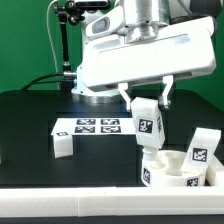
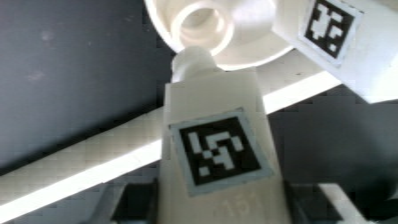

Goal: Assemble stool

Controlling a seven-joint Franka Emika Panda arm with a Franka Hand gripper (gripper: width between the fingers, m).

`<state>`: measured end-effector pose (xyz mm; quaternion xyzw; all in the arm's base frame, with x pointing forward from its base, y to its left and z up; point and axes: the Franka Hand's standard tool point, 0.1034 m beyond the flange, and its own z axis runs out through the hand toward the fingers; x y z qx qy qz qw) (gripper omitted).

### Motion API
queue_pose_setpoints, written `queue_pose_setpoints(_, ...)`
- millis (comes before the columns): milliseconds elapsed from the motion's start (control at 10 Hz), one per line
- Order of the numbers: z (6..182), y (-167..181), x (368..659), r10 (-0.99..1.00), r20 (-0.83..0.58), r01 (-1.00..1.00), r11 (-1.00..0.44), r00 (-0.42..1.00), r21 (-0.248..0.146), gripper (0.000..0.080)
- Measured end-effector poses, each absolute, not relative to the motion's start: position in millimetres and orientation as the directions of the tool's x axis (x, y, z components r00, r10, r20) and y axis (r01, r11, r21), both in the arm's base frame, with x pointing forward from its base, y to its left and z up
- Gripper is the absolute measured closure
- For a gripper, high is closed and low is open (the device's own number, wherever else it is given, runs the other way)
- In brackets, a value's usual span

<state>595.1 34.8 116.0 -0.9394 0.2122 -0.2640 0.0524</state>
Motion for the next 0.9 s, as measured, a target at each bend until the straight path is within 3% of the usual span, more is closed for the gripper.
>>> queue_pose_setpoints(900, 96.5, 47, 590, -0.407, 0.475, -0.356, -0.913, 0.781, -0.197, 0.0473)
